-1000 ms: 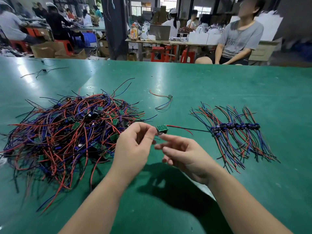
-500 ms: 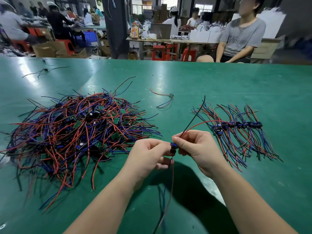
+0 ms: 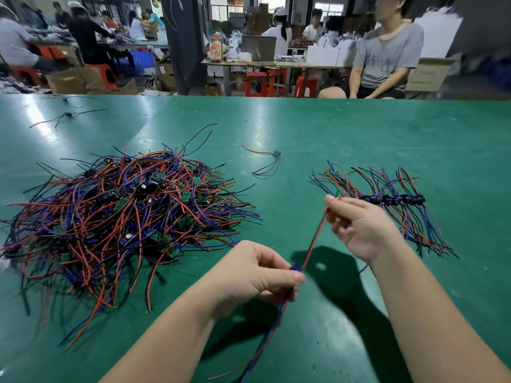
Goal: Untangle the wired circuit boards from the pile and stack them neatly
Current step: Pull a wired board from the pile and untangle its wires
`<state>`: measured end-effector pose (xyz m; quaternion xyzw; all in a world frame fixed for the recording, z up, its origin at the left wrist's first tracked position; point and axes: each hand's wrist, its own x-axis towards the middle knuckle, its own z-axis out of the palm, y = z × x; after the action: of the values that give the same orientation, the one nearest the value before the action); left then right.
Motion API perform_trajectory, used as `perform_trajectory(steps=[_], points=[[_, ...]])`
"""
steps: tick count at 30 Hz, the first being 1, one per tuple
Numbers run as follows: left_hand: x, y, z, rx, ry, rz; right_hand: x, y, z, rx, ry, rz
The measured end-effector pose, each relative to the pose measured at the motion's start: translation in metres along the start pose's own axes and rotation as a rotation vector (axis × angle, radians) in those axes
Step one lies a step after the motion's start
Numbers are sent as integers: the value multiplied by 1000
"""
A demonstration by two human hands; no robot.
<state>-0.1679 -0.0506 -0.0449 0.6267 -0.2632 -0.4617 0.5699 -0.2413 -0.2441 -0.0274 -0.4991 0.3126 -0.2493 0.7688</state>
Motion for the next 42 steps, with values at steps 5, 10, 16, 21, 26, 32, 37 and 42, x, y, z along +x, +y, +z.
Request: perform_trajectory(steps=[5, 10, 16, 21, 26, 32, 37, 42], points=[[-5, -8, 6, 239, -133, -108, 16, -10, -34, 88, 184, -84], [0, 7, -7, -125, 126, 85, 22, 4, -31, 34, 130, -83], [-3, 22, -13, -672, 159, 93, 16, 6, -25, -50, 75, -28], [-4, 22, -7, -885, 148, 77, -13, 22, 1, -439, -402, -63], [1, 13, 4, -815, 133, 17, -29, 36, 37, 57, -502, -142], [0, 8, 9, -396, 81, -89, -28, 33, 39, 160, -288, -122], [-19, 22, -32, -498, -403, 203, -23, 10, 22, 345, -292, 14], [-20, 29, -53, -1138, -650, 209, -27, 8, 13, 360, -541, 126]])
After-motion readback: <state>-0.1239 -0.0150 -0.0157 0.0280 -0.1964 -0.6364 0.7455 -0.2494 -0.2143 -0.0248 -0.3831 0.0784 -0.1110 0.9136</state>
